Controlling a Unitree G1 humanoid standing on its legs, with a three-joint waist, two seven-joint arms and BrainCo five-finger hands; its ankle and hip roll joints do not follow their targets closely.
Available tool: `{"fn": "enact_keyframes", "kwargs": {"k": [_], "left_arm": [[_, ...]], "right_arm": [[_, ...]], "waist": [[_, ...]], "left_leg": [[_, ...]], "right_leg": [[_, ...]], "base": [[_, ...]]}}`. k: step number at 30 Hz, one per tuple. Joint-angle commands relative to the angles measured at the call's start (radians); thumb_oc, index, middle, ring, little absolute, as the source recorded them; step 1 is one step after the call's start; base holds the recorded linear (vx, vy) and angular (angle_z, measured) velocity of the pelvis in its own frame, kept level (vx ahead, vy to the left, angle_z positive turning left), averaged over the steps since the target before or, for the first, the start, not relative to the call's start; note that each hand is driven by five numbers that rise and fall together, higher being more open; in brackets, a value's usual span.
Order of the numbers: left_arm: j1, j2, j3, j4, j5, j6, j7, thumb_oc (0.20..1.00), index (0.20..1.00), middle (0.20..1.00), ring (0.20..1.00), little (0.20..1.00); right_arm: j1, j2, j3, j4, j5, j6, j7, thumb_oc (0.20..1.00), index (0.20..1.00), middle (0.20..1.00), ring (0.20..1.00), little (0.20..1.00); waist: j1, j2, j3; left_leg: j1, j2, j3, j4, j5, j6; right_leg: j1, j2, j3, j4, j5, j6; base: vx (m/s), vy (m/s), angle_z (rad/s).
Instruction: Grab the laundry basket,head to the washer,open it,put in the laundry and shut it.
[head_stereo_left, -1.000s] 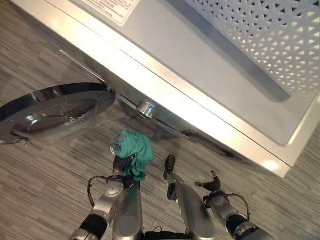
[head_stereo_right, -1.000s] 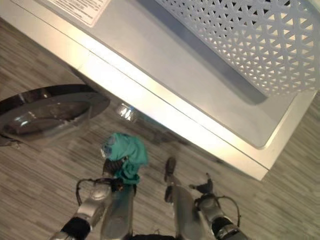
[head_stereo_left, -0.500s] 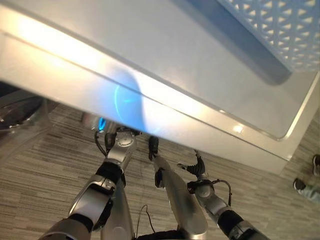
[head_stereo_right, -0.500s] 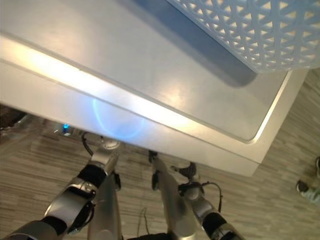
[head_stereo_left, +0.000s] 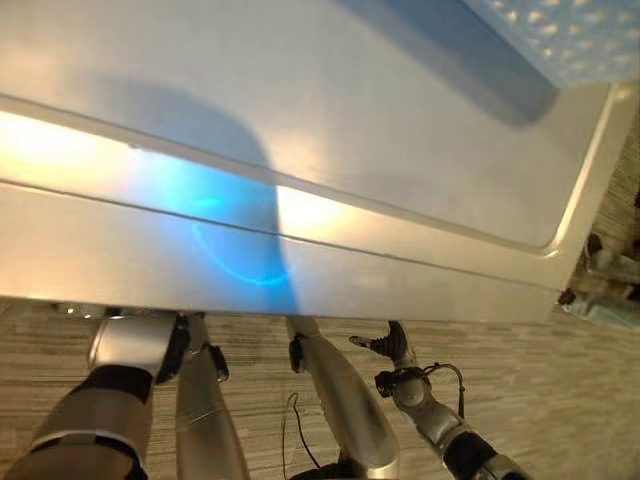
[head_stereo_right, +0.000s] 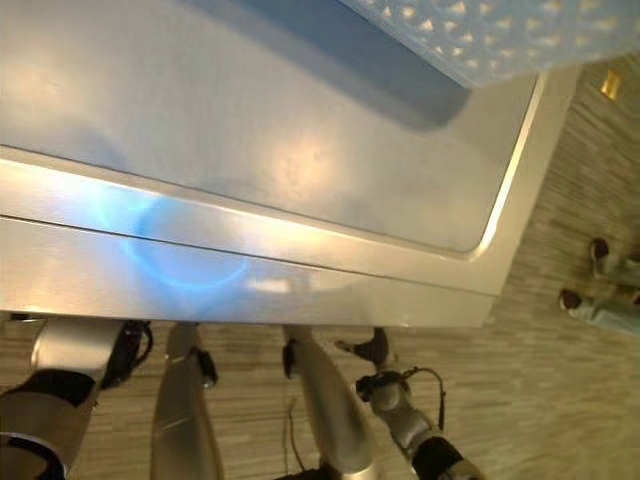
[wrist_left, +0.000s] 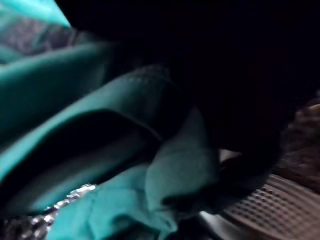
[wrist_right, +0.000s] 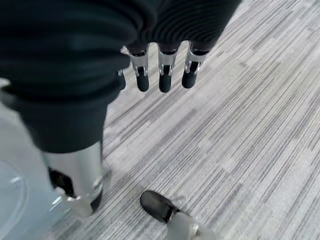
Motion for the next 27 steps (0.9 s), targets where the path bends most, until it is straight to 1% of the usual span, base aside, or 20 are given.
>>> {"fn": "enact_keyframes", "kwargs": {"k": [1,2,3,4,5,7,8,9,10,13,15,16,17,18,19,22,24,25,26,27], "left_arm": [[-0.214,0.027,-0.074,-0.03,-0.092,-0.023,-0.111,0.2,0.2,0.2,0.2,0.2],[-0.224,0.027,-0.078,-0.023,-0.097,-0.025,-0.116,0.2,0.2,0.2,0.2,0.2],[-0.313,0.003,-0.13,-0.073,-0.132,-0.048,-0.144,0.2,0.2,0.2,0.2,0.2],[-0.313,0.002,-0.13,-0.073,-0.132,-0.048,-0.144,0.2,0.2,0.2,0.2,0.2],[-0.388,-0.061,-0.158,-0.178,-0.224,-0.122,-0.16,0.2,0.2,0.2,0.2,0.2],[-0.431,-0.125,-0.157,-0.367,-0.237,-0.228,-0.158,0.2,0.2,0.2,0.2,0.2],[-0.422,-0.128,-0.155,-0.379,-0.229,-0.227,-0.151,0.2,0.2,0.2,0.2,0.2],[-0.42,-0.149,-0.132,-0.454,-0.178,-0.252,-0.121,0.2,0.2,0.2,0.2,0.2],[-0.414,-0.174,-0.11,-0.56,-0.119,-0.279,-0.109,0.2,0.2,0.2,0.2,0.2],[-0.393,-0.192,-0.086,-0.602,-0.133,-0.304,-0.123,0.2,0.2,0.2,0.2,0.2],[-0.354,-0.22,-0.084,-0.594,-0.202,-0.312,-0.178,0.2,0.2,0.2,0.2,0.2],[-0.334,-0.222,-0.088,-0.563,-0.22,-0.291,-0.192,0.2,0.2,0.2,0.2,0.2],[-0.323,-0.215,-0.108,-0.521,-0.24,-0.255,-0.217,1.0,1.0,1.0,1.0,1.0],[-0.338,-0.141,-0.23,-0.296,-0.255,-0.08,-0.325,1.0,1.0,1.0,1.0,1.0],[-0.346,-0.14,-0.233,-0.287,-0.261,-0.081,-0.333,1.0,1.0,1.0,1.0,1.0],[-0.415,0.018,-0.432,-0.088,-0.064,0.105,-0.447,1.0,1.0,1.0,1.0,1.0],[-0.473,0.042,-0.514,0.013,0.152,0.159,-0.454,1.0,1.0,1.0,1.0,1.0],[-0.493,0.063,-0.581,0.067,0.319,0.214,-0.47,1.0,1.0,1.0,1.0,1.0],[-0.499,0.059,-0.59,0.083,0.349,0.217,-0.453,1.0,1.0,1.0,1.0,1.0],[-0.523,0.039,-0.64,0.152,0.518,0.261,-0.441,1.0,1.0,1.0,1.0,1.0]], "right_arm": [[0.015,-0.095,-0.069,0.015,-0.008,0.02,0.007,1.0,1.0,1.0,1.0,1.0],[0.013,-0.094,-0.073,0.014,-0.007,0.021,0.008,1.0,1.0,1.0,1.0,1.0],[0.013,-0.114,-0.096,0.012,-0.003,0.035,0.013,1.0,1.0,1.0,1.0,1.0],[0.013,-0.114,-0.096,0.011,-0.003,0.035,0.013,1.0,1.0,1.0,1.0,1.0],[0.014,-0.127,-0.114,0.016,0.008,0.045,0.013,1.0,1.0,1.0,1.0,1.0],[0.031,-0.132,-0.13,0.004,0.012,0.046,0.014,1.0,1.0,1.0,1.0,1.0],[0.035,-0.133,-0.132,0.002,0.011,0.047,0.015,1.0,1.0,1.0,1.0,1.0],[0.046,-0.142,-0.134,-0.015,0.003,0.045,0.017,1.0,1.0,1.0,1.0,1.0],[0.068,-0.183,-0.142,-0.051,-0.02,0.039,0.037,1.0,1.0,1.0,1.0,1.0],[0.073,-0.208,-0.154,-0.066,-0.036,0.042,0.045,1.0,1.0,1.0,1.0,1.0],[0.078,-0.215,-0.155,-0.074,-0.045,0.044,0.055,1.0,1.0,1.0,1.0,1.0],[0.08,-0.216,-0.156,-0.08,-0.049,0.045,0.056,1.0,1.0,1.0,1.0,1.0],[0.081,-0.218,-0.159,-0.085,-0.048,0.044,0.057,1.0,1.0,1.0,1.0,1.0],[0.073,-0.228,-0.173,-0.075,-0.026,0.036,0.065,1.0,1.0,1.0,1.0,1.0],[0.07,-0.226,-0.173,-0.075,-0.026,0.036,0.065,1.0,1.0,1.0,1.0,1.0],[0.07,-0.221,-0.188,-0.051,-0.005,0.039,0.087,1.0,1.0,1.0,1.0,1.0],[0.053,-0.208,-0.175,-0.002,0.003,0.039,0.09,1.0,1.0,1.0,1.0,1.0],[0.051,-0.212,-0.171,0.008,0.007,0.032,0.096,1.0,1.0,1.0,1.0,1.0],[0.047,-0.209,-0.17,0.011,0.008,0.029,0.096,1.0,1.0,1.0,1.0,1.0],[0.037,-0.205,-0.153,0.037,0.019,0.016,0.1,1.0,1.0,1.0,1.0,1.0]], "waist": [[-0.007,0.07,-0.015],[-0.005,0.07,-0.012],[-0.005,0.089,-0.009],[-0.005,0.089,-0.009],[-0.008,0.109,-0.015],[-0.007,0.119,-0.018],[-0.006,0.121,-0.02],[-0.009,0.12,-0.025],[-0.015,0.116,-0.037],[-0.016,0.117,-0.046],[-0.015,0.12,-0.052],[-0.014,0.122,-0.053],[-0.012,0.126,-0.052],[-0.005,0.147,-0.049],[-0.006,0.145,-0.047],[0.021,0.181,-0.03],[0.034,0.191,-0.018],[0.04,0.196,-0.016],[0.042,0.192,-0.013],[0.046,0.193,-0.009]], "left_leg": [[0.029,0.025,-0.062,-0.04,-0.041,-0.006],[0.027,0.024,-0.063,-0.039,-0.042,-0.005],[0.014,0.015,-0.067,-0.033,-0.044,0.001],[0.014,0.015,-0.068,-0.033,-0.044,0.001],[0.008,-0.001,-0.072,-0.039,-0.043,0.006],[0.003,-0.018,-0.078,-0.052,-0.04,0.008],[0.004,-0.018,-0.078,-0.054,-0.039,0.008],[0.004,-0.023,-0.077,-0.059,-0.039,0.008],[0.003,-0.028,-0.077,-0.072,-0.038,0.007],[0.002,-0.03,-0.073,-0.079,-0.039,0.006],[-0.004,-0.031,-0.077,-0.078,-0.038,0.006],[-0.006,-0.031,-0.079,-0.079,-0.035,0.005],[-0.008,-0.03,-0.081,-0.079,-0.033,0.006],[-0.007,-0.028,-0.082,-0.085,-0.024,0.006],[-0.009,-0.028,-0.082,-0.086,-0.02,0.006],[-0.015,-0.028,-0.083,-0.095,-0.003,0.006],[-0.016,-0.028,-0.087,-0.098,0.005,0.005],[-0.017,-0.026,-0.085,-0.1,0.009,0.004],[-0.016,-0.027,-0.085,-0.101,0.009,0.004],[-0.017,-0.026,-0.087,-0.108,0.013,0.002]], "right_leg": [[0.147,-0.099,-0.082,0.155,-0.205,0.094],[0.146,-0.099,-0.083,0.155,-0.205,0.095],[0.141,-0.105,-0.081,0.16,-0.205,0.098],[0.141,-0.105,-0.081,0.16,-0.205,0.098],[0.142,-0.109,-0.082,0.155,-0.204,0.099],[0.14,-0.11,-0.083,0.148,-0.204,0.101],[0.14,-0.111,-0.084,0.148,-0.204,0.101],[0.139,-0.111,-0.082,0.144,-0.205,0.101],[0.131,-0.11,-0.074,0.14,-0.205,0.101],[0.121,-0.11,-0.07,0.139,-0.205,0.101],[0.112,-0.108,-0.071,0.141,-0.209,0.097],[0.108,-0.107,-0.073,0.143,-0.211,0.095],[0.105,-0.106,-0.075,0.145,-0.213,0.093],[0.1,-0.107,-0.08,0.151,-0.216,0.09],[0.098,-0.107,-0.08,0.151,-0.215,0.09],[0.091,-0.109,-0.091,0.157,-0.218,0.089],[0.087,-0.109,-0.099,0.159,-0.219,0.09],[0.085,-0.109,-0.099,0.16,-0.219,0.09],[0.085,-0.109,-0.1,0.16,-0.22,0.09],[0.084,-0.109,-0.103,0.159,-0.221,0.088]], "base": [[0.01,0.053,-0.04],[0.03,0.035,-0.01],[0.0,0.0,0.0],[0.05,0.009,0.05],[0.04,-0.012,0.05],[0.04,-0.015,0.08],[0.02,0.0,0.16],[0.01,0.017,0.21],[0.01,0.024,0.18],[0.0,0.023,-0.03],[-0.01,-0.006,-0.02],[-0.02,-0.009,0.1],[-0.03,0.004,-0.31],[-0.03,0.01,-0.55],[-0.03,0.015,-0.55],[-0.02,0.001,-0.04],[-0.02,-0.039,-0.14],[-0.01,-0.039,-0.13],[-0.02,-0.07,-0.03],[-0.01,-0.062,0.02]]}}
